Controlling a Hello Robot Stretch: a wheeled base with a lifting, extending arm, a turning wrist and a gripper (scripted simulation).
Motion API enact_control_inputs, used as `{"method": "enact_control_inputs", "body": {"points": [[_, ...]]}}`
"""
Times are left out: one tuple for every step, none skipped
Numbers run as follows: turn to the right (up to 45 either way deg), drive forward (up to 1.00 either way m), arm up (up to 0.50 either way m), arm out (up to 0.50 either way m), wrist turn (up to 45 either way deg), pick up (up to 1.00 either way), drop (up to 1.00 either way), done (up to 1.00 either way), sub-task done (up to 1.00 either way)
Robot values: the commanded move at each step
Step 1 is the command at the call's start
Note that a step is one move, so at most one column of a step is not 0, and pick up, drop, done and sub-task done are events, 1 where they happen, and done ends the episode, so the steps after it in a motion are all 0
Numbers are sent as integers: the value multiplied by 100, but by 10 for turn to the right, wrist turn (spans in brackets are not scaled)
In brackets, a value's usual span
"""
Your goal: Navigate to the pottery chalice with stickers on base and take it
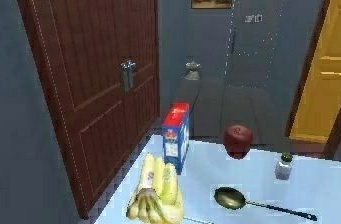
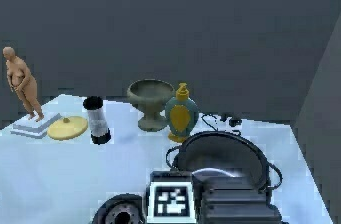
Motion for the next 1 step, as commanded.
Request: {"method": "enact_control_inputs", "body": {"points": [[0,0,0,36,0,0,0,0,0]]}}
